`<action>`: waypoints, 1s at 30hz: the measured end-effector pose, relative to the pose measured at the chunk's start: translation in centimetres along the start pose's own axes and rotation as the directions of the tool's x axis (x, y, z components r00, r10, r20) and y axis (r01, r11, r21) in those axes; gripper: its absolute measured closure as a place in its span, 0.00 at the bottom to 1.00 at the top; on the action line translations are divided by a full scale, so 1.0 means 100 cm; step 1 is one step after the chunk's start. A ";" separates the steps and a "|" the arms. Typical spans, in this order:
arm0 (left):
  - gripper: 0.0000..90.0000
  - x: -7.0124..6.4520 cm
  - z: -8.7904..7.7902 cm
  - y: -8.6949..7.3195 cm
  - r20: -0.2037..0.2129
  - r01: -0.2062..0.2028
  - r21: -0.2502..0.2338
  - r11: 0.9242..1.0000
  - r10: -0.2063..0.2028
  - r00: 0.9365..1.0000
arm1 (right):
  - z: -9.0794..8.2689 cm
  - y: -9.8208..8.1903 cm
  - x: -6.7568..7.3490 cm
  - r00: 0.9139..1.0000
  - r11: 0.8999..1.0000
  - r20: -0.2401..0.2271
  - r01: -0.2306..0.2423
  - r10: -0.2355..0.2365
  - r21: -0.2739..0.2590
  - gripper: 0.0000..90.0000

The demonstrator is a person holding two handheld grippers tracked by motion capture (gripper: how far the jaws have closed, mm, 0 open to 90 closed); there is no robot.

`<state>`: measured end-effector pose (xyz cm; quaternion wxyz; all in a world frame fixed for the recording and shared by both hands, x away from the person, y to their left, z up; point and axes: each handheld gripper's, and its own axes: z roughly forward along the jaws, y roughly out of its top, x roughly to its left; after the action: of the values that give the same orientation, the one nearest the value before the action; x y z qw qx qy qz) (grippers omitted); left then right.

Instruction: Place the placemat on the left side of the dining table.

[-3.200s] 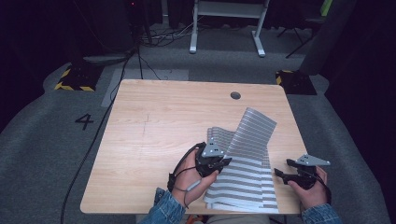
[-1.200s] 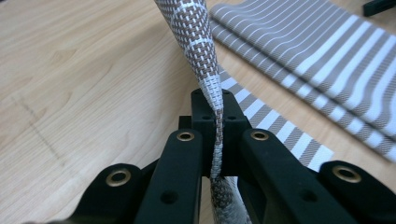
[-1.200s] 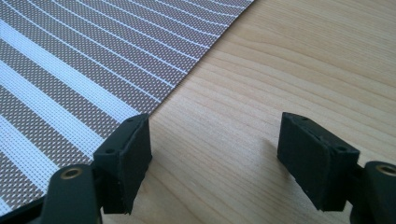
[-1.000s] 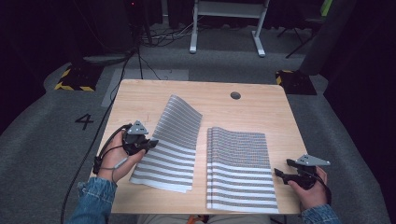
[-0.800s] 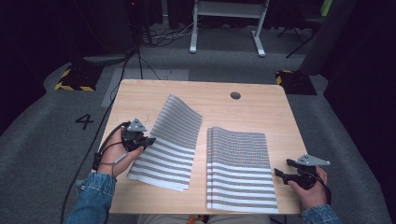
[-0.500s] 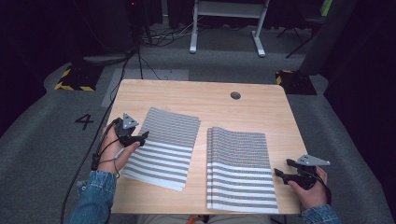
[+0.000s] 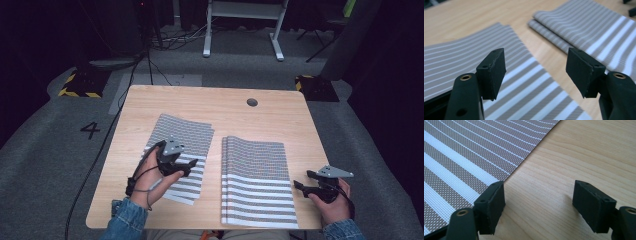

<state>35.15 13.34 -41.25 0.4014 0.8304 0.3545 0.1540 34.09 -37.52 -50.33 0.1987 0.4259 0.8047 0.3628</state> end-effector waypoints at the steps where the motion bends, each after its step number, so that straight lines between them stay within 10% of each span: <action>1: 0.37 -0.004 0.005 0.000 -0.003 -0.007 0.010 1.000 0.007 1.000 | 0.000 0.000 0.000 1.000 1.000 0.000 0.000 0.000 0.000 0.29; 15: 0.36 -0.013 0.093 -0.023 -0.054 -0.008 0.224 0.974 0.021 0.998 | 0.000 0.000 0.000 1.000 1.000 0.000 0.001 -0.001 0.002 0.29; 30: 0.79 0.006 0.088 -0.029 -0.038 0.054 0.157 0.986 -0.049 0.998 | 0.000 0.000 0.000 1.000 1.000 -0.001 0.000 0.000 0.001 0.29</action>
<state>38.98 10.07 -49.02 0.3320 0.8475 0.3936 0.1289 34.08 -37.54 -50.32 0.1982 0.4258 0.8051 0.3623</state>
